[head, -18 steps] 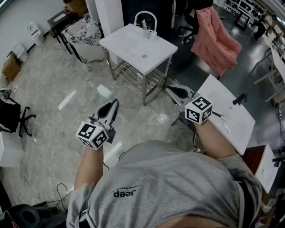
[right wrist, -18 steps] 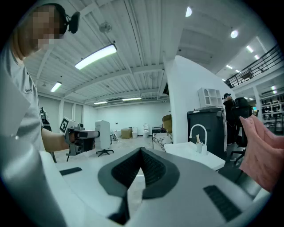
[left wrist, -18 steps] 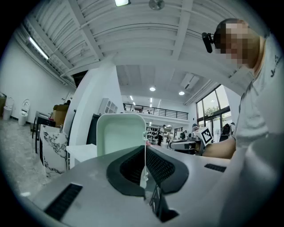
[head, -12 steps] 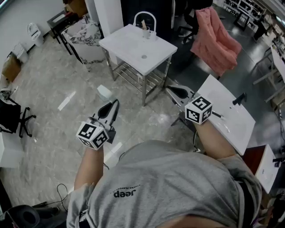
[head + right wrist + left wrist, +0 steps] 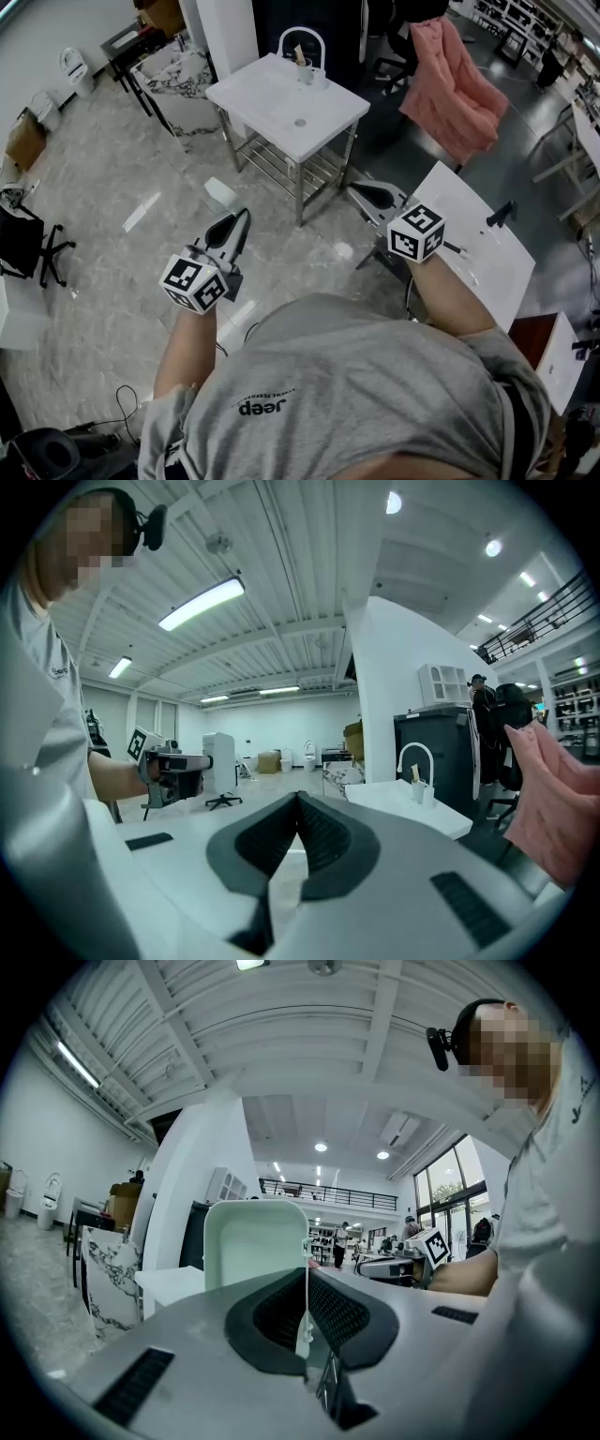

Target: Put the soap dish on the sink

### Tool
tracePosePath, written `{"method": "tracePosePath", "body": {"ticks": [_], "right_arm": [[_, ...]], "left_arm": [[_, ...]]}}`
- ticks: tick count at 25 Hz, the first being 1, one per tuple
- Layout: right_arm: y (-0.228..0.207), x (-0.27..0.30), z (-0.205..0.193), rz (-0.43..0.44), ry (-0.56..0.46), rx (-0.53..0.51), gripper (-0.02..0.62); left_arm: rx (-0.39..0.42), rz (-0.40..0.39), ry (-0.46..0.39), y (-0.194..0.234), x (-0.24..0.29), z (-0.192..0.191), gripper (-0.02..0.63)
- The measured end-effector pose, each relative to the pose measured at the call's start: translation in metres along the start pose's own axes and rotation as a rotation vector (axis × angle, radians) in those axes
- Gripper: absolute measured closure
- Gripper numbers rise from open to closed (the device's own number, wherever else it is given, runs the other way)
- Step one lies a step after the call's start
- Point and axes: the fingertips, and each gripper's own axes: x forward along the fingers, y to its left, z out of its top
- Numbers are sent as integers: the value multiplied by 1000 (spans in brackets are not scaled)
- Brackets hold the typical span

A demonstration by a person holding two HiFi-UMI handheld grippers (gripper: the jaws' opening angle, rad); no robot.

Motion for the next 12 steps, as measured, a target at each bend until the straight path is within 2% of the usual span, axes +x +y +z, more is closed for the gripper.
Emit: {"method": "tracePosePath", "body": {"ticks": [12], "right_arm": [[-65, -67, 0, -17, -8, -31, 537]], "left_arm": [[5, -14, -21, -60, 71, -4, 589]]}}
